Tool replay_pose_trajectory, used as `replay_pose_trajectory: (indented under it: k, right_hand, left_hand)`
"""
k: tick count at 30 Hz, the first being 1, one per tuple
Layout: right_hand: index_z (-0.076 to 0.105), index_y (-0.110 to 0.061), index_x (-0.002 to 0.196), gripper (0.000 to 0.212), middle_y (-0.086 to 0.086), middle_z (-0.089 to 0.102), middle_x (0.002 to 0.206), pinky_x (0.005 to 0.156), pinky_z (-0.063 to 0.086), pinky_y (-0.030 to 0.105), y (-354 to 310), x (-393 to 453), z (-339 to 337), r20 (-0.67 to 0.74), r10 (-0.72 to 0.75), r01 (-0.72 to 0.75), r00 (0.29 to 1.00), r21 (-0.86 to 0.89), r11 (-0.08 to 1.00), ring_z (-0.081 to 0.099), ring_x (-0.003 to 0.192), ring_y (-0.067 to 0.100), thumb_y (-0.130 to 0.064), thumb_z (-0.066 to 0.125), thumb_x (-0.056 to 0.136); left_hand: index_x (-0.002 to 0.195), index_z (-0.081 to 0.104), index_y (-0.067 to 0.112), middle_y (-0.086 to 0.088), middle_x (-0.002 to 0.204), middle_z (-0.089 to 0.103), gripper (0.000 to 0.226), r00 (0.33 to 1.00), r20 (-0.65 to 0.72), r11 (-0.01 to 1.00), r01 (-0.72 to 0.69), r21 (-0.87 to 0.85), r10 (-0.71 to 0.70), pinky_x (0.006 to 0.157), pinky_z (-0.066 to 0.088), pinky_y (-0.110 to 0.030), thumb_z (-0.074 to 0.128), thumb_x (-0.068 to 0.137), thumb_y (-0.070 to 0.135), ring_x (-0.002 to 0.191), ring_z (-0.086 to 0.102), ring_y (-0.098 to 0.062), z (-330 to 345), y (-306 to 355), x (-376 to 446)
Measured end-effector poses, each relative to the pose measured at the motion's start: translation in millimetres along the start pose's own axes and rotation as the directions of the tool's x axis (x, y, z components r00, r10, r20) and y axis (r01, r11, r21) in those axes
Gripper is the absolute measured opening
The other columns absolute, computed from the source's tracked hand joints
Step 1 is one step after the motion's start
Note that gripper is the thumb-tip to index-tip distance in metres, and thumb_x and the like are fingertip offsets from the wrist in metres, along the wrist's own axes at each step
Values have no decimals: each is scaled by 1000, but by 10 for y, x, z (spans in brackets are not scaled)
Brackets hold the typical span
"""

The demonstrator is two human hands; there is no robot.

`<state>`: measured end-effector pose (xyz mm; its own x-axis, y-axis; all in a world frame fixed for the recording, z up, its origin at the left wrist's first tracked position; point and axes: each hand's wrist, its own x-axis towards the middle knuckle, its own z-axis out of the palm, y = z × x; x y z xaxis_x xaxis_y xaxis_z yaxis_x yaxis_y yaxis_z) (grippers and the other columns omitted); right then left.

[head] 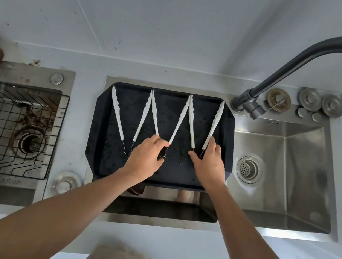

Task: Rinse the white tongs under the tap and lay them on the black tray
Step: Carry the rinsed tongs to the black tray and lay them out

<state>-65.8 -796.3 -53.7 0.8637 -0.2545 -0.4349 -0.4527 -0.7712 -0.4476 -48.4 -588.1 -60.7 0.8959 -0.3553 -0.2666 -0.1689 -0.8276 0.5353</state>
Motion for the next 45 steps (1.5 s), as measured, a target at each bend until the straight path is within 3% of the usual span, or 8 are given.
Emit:
replay_pose_trajectory:
  k: [4, 8, 11, 20, 28, 33, 38, 45]
  right_hand:
    - [20, -15, 162, 90, 9, 44, 149, 92, 53, 46, 148, -53, -109, 58, -43, 49, 997, -117, 992, 64, 116, 33, -45, 72, 95]
    - [40, -19, 156, 61, 7, 57, 132, 83, 55, 42, 321, -105, -151, 107, -177, 199, 978, -240, 950, 67, 93, 30, -37, 63, 102]
    - [47, -21, 153, 51, 7, 60, 125, 78, 54, 41, 359, -121, -138, 111, -217, 239, 970, -259, 936, 67, 89, 31, -34, 58, 105]
    - [52, -22, 149, 47, 5, 49, 141, 84, 58, 44, 269, -76, -93, 137, -247, 276, 959, -273, 921, 69, 94, 28, -36, 60, 105]
    - [50, -20, 150, 46, 8, 49, 139, 78, 58, 43, 250, -82, -87, 65, -229, 238, 971, -266, 934, 69, 84, 29, -31, 57, 106]
    - [60, -10, 136, 44, 13, 56, 121, 53, 54, 36, 48, -249, -18, -122, -362, 332, 924, -211, 919, 59, 60, 22, -27, 71, 97]
    - [50, -20, 146, 42, 5, 55, 123, 69, 58, 42, -370, -270, 270, 159, -425, 453, 891, -297, 840, 68, 77, 28, -37, 53, 107]
    - [53, -14, 140, 33, 10, 52, 125, 68, 55, 40, -649, -263, 466, 196, -349, 400, 916, -391, 829, 67, 79, 32, -26, 49, 110]
  left_hand:
    - [131, 66, 18, -1, 122, 61, 50, 995, -30, 989, -88, 118, 92, 71, 62, -35, 83, 85, 16, 96, 66, -19, -63, -30, 10]
    - [120, 73, 18, -1, 112, 67, 47, 994, -40, 973, -93, 211, 104, 59, 60, -33, 90, 77, 20, 81, 66, -19, -96, -89, 21]
    - [114, 75, 16, -2, 110, 67, 39, 990, -27, 964, -127, 232, 137, 59, 60, -33, 90, 78, 20, 81, 66, -20, -89, -78, 35]
    - [110, 78, 15, -5, 113, 66, 29, 985, -2, 953, -169, 253, 175, 62, 60, -34, 85, 83, 18, 85, 67, -22, -23, 3, 38]
    - [121, 72, 13, -7, 120, 63, 40, 988, -46, 969, -136, 204, 148, 67, 62, -35, 85, 83, 23, 90, 68, -22, -97, -31, -35]
    - [125, 69, 15, -10, 118, 65, 52, 991, -130, 980, -16, 198, 42, 72, 62, -35, 88, 80, 31, 97, 70, -23, -335, -287, -194]
    - [131, 66, 17, -10, 128, 62, 56, 988, -116, 960, 124, 250, -97, 83, 61, -37, 86, 82, 36, 108, 67, -25, -475, -590, -322]
    - [120, 73, 12, -10, 131, 61, 39, 990, -94, 975, 117, 191, -101, 88, 61, -37, 83, 86, 28, 104, 69, -25, -508, -730, -376]
